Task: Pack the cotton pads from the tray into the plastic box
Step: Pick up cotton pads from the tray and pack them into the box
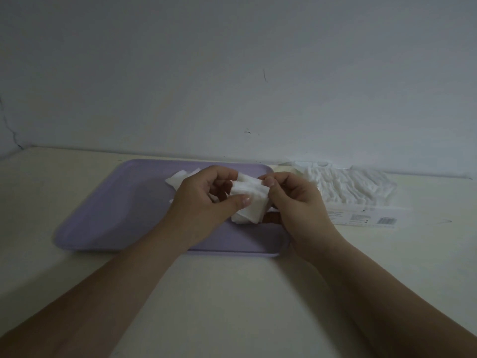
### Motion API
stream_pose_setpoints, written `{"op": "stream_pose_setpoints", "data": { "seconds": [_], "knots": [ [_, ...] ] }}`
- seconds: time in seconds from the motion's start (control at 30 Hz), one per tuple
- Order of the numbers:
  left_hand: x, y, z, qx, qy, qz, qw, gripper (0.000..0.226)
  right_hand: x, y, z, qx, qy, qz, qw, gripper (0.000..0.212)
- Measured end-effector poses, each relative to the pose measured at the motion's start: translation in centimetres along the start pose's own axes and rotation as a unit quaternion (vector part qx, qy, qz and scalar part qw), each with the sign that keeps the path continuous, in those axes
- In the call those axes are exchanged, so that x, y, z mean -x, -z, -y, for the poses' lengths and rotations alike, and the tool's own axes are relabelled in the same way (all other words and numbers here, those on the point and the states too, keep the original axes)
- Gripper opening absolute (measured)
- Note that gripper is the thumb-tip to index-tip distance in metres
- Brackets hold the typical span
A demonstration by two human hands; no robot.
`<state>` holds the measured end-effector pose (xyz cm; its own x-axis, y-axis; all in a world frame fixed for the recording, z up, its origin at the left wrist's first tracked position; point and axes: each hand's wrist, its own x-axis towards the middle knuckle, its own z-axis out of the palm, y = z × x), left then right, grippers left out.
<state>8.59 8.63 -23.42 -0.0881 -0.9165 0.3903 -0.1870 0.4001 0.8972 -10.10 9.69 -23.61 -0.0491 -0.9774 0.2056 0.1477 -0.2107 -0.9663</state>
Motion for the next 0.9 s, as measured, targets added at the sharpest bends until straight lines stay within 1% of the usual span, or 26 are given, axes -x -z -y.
{"op": "stream_pose_setpoints", "data": {
  "seconds": [0.27,0.43,0.53,0.57,0.67,0.77,0.83,0.9],
  "knots": [
    [-0.1,-0.2,-0.2,0.012,-0.025,-0.004,1.0,0.036,-0.1,0.2,-0.1,-0.002,0.008,-0.021,1.0,0.025],
    [0.0,-0.2,-0.2,-0.065,-0.074,0.003,0.995,0.024,-0.2,0.2,-0.4,0.043,0.033,-0.012,0.998,0.015],
    [0.0,0.0,-0.2,-0.096,-0.098,0.019,0.99,0.025,-0.2,0.3,-0.6,0.065,0.05,-0.025,0.996,0.014],
    [0.0,0.2,-0.2,-0.082,-0.084,0.034,0.993,0.025,-0.3,0.4,-0.5,0.067,0.053,-0.037,0.996,0.013],
    [0.0,0.7,-0.1,-0.02,-0.014,0.114,0.993,0.019,-0.5,1.1,-0.3,0.064,0.049,-0.073,0.994,0.013],
    [0.3,0.6,-0.5,-0.019,0.0,0.167,0.986,0.023,-0.7,1.4,-0.1,0.059,0.032,-0.066,0.996,0.014],
    [0.0,0.8,-0.6,0.002,-0.004,0.153,0.988,0.022,-0.8,1.2,-0.1,0.049,0.021,-0.061,0.997,0.015],
    [-0.4,1.4,-0.4,0.031,-0.003,0.104,0.994,0.017,-0.8,1.2,0.1,-0.009,-0.004,-0.044,0.999,0.019]
  ]
}}
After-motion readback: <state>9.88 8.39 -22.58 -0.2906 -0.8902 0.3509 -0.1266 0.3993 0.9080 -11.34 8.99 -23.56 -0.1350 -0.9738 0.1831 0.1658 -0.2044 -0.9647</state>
